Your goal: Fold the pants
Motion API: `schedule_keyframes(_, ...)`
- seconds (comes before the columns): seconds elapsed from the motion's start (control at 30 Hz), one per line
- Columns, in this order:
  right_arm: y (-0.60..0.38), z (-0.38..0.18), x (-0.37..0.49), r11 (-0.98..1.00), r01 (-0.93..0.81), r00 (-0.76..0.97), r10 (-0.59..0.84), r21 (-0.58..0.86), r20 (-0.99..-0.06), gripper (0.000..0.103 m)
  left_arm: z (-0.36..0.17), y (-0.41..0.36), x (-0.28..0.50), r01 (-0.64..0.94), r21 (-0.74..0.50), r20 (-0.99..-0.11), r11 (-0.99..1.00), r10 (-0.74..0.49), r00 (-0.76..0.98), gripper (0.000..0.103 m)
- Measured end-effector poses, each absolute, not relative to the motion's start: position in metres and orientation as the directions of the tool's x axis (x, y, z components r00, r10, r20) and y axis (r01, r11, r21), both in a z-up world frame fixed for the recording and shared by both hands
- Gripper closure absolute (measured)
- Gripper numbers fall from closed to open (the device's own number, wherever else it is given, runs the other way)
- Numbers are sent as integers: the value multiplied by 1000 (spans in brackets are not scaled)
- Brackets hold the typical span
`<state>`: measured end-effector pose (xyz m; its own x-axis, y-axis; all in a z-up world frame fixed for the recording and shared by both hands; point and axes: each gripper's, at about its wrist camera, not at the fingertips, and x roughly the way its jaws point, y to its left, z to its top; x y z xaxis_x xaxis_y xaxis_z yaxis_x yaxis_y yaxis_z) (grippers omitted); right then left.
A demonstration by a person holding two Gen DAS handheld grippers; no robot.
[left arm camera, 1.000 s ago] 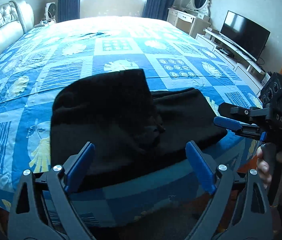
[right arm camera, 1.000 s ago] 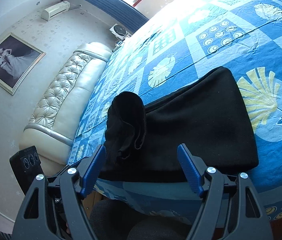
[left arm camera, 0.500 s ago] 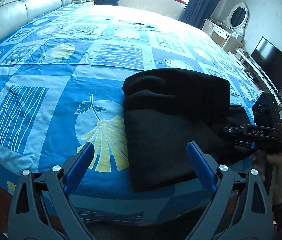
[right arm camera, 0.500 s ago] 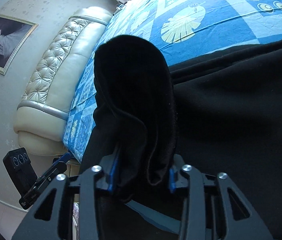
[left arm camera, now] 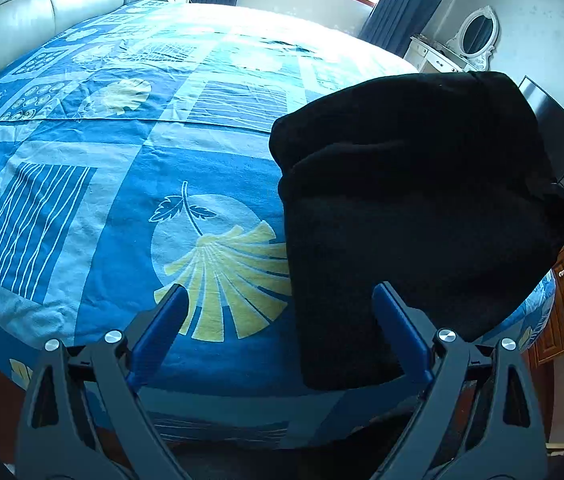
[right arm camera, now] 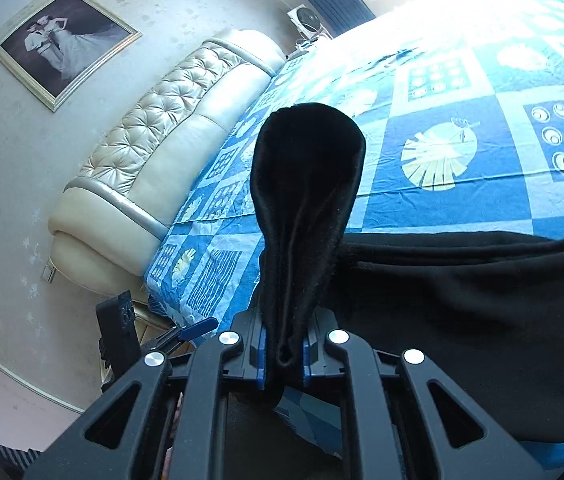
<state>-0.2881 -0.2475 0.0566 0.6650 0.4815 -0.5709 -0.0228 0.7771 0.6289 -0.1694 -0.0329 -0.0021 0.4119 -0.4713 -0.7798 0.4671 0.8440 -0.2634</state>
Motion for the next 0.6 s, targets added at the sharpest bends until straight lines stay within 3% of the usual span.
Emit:
schedule_keyframes(0.27, -288, 65, -315, 792, 42, 696, 413, 609, -587, 91, -3, -43, -175, 491, -272, -783, 827, -487, 387, 10)
schedule_keyframes(0.6, -348, 25, -338, 758, 161, 696, 367, 632, -617, 91, -10, -71, -182, 532, -282, -794, 799, -505, 337, 10)
